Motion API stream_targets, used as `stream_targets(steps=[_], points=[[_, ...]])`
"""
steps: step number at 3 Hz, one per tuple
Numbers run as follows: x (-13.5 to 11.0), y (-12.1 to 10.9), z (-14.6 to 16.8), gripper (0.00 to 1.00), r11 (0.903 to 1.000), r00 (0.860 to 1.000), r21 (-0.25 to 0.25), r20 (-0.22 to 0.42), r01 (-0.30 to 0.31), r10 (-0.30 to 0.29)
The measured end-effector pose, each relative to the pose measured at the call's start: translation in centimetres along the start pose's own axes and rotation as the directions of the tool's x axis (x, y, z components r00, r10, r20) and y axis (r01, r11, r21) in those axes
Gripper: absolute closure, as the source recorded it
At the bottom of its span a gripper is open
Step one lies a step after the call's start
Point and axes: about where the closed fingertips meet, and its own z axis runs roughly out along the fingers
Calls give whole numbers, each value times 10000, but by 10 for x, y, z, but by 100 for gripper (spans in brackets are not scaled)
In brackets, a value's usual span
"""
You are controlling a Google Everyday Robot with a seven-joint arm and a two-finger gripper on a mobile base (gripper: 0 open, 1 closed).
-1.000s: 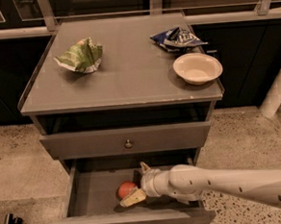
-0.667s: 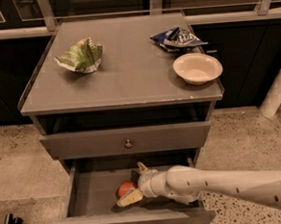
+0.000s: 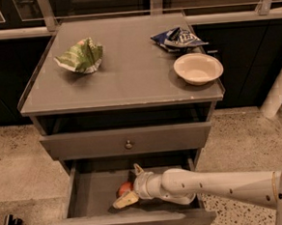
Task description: Pick apple from middle drawer and place on counter
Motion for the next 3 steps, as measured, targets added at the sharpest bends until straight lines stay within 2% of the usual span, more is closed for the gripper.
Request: stream_targets(steps=[3], points=[[23, 4, 8, 0, 9998, 9981, -26, -576, 199, -200]])
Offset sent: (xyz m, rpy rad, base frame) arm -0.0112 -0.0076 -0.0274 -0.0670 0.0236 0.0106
